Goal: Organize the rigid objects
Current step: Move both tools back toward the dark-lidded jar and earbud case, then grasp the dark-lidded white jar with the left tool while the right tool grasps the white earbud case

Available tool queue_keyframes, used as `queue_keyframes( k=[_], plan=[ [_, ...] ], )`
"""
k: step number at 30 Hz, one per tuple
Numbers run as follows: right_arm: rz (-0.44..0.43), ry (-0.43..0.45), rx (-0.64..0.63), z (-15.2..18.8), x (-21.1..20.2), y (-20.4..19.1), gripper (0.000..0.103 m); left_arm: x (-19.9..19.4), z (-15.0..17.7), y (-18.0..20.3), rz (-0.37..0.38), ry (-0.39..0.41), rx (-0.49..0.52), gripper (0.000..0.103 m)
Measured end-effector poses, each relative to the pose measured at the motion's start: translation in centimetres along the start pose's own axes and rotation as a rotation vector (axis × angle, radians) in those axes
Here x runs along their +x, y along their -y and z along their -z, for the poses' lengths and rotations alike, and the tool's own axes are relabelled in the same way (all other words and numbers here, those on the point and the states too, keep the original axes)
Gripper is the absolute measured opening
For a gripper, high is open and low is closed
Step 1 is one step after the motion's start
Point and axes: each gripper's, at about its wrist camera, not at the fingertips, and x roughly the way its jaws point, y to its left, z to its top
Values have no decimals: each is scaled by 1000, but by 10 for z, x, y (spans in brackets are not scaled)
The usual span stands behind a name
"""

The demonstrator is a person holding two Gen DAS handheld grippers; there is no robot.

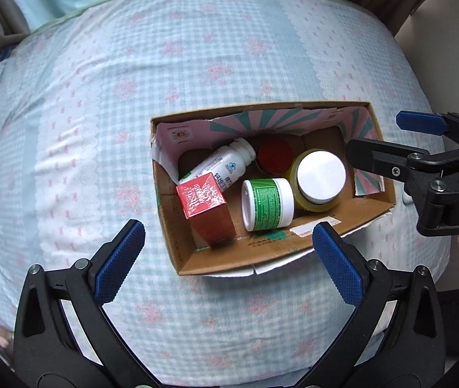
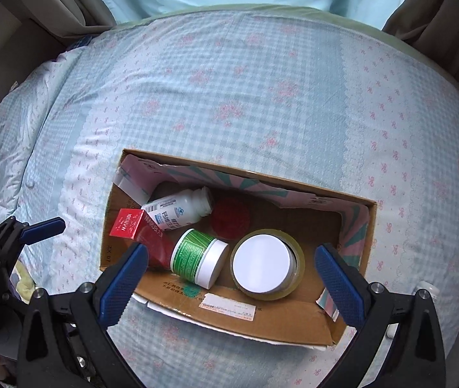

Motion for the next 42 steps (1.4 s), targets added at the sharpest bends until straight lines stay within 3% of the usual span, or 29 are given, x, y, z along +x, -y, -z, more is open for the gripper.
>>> queue_keyframes(
  k=[6,13,18,21,25,32,38,42],
  plan=[
    [82,61,71,23,-65,16,103,-42,1,25,2,56,90,103],
    [185,93,189,73,-123,65,103,-76,-10,74,29,124,223,103],
    [271,73,279,117,-147,113,103,-81,-25,125,68,139,312,103],
    [278,62,346,142,-152,145,103,-76,-37,160,99,135,364,103],
    [283,54,420,170,-148,184,103,-56,-54,210,144,99,432,103],
    [289,75,432,198,-113,224,103,5,-73,297,212,-5,567,103],
    [288,120,425,212,-65,247,103,80,-78,362,214,-76,764,103],
    [319,172,422,222,-25,257,103,135,-76,395,261,-118,912,103]
  ],
)
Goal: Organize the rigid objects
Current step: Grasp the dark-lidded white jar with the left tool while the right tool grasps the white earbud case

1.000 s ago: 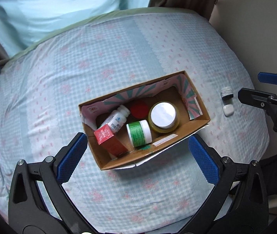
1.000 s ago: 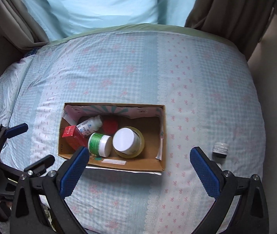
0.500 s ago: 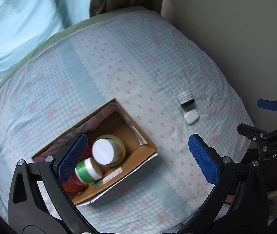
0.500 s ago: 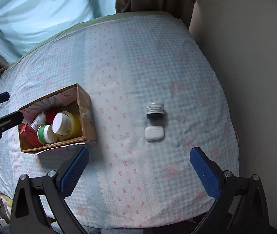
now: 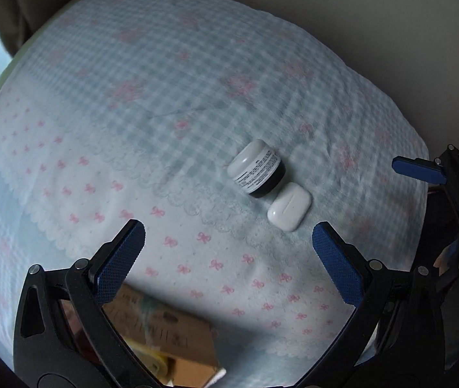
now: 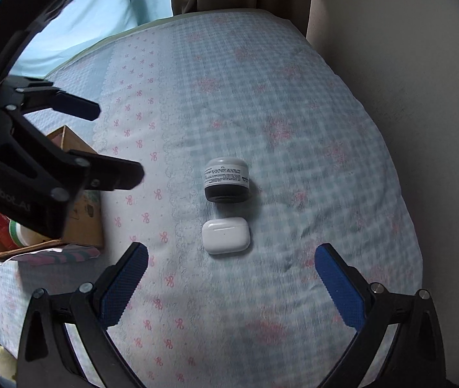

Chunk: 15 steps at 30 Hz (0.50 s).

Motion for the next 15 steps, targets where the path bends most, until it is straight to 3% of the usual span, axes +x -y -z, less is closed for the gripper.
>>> queue_keyframes(
  k=[3,6,11,13,15],
  plan=[
    [19,41,2,12,30,-2,102,37,-16,6,35,-14,121,102],
    [26,59,4,21,59,-5,97,70,-28,9,67,-46,217,93],
    [24,80,23,28,90,-8,94,101,-40,12,97,-82,316,84],
    [25,84,27,28,98,-10,85,108,-42,13,108,-90,339,81],
    [26,79,35,28,107,-10,83,112,-43,14,111,-92,349,80]
  ],
)
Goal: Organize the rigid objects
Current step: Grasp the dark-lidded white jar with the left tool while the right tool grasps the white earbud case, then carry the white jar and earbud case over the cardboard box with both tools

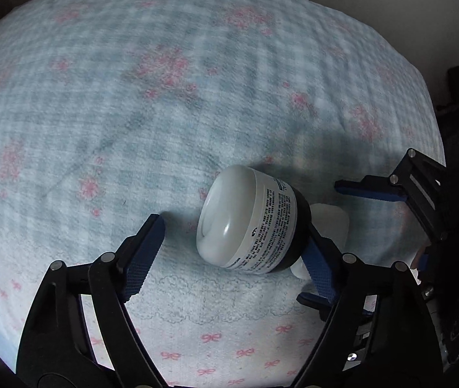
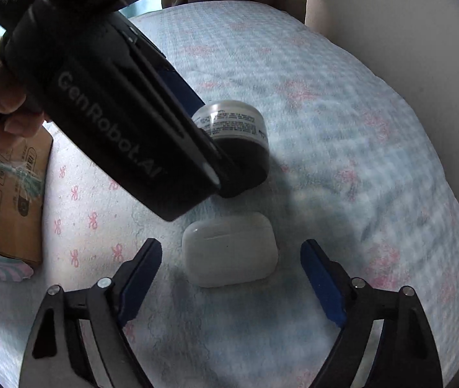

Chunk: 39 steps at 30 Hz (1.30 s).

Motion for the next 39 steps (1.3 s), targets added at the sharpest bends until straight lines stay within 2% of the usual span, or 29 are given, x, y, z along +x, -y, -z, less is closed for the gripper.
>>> queue_keyframes(
  k=[3,9,11,12,15,23,31,39],
  plan=[
    [23,19,-8,1,3,-1,78,1,-2,3,-3,10,21,80],
    [42,34,-53,0,2,-10,57,12,-9,13,-38,13,57,73],
    [54,32,-63,-1,3,-13,57,13,-8,21,-47,16,80,61],
    [56,31,-63,-1,5,-14,57,14,-8,25,-46,17,89,52],
    [53,29,-56,-3,4,-14,57,18,-9,39,-79,15,108,51],
    [50,25,-53,-5,1,-9,57,14,-7,49,-83,15,63,51],
    [61,42,-38,-6,-29,-1,57,-26,-15,44,-88,50,-45,51],
    [93,92,-24,-28,-98,10,57,-107,-6,51,-107,139,-126,51]
  ],
)
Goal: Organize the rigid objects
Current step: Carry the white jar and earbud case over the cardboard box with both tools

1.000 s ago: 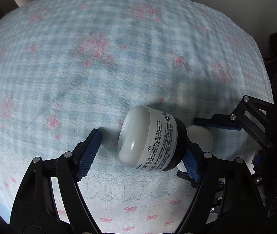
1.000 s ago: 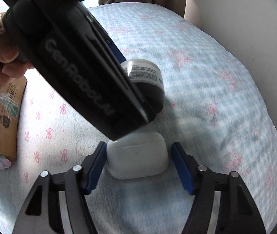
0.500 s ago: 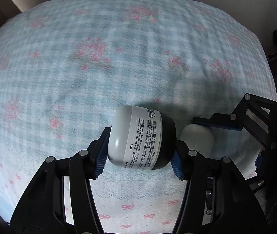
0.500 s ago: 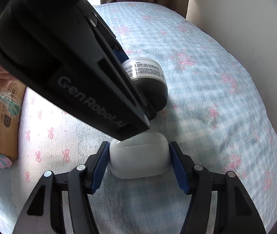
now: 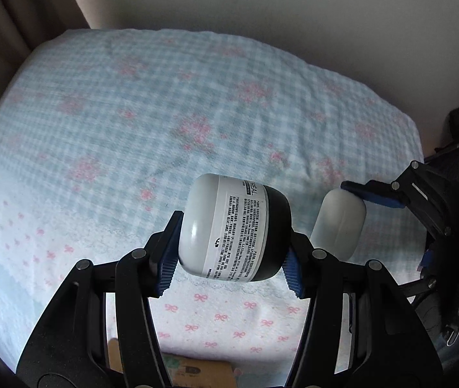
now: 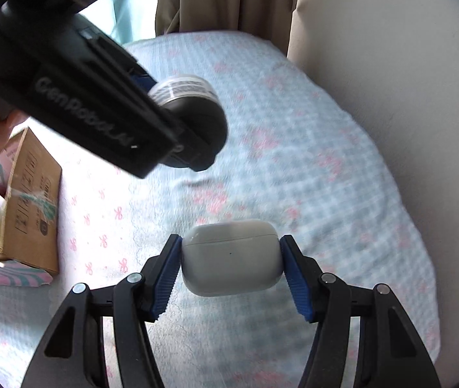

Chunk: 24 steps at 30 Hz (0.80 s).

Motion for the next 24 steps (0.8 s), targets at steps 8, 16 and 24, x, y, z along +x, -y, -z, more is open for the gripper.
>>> queue_keyframes(
  k=[8,16,24],
  plan=[
    [26,40,4,-44,-88,6,57,-112,30,4,-45,91,-158,51],
    [-20,88,-51,-78,-173,-24,57,-219,100,-4,-145,187,-341,51],
    [-158,92,-124,-105,-226,-86,57,-289,198,-18,-223,248,-544,51]
  ],
)
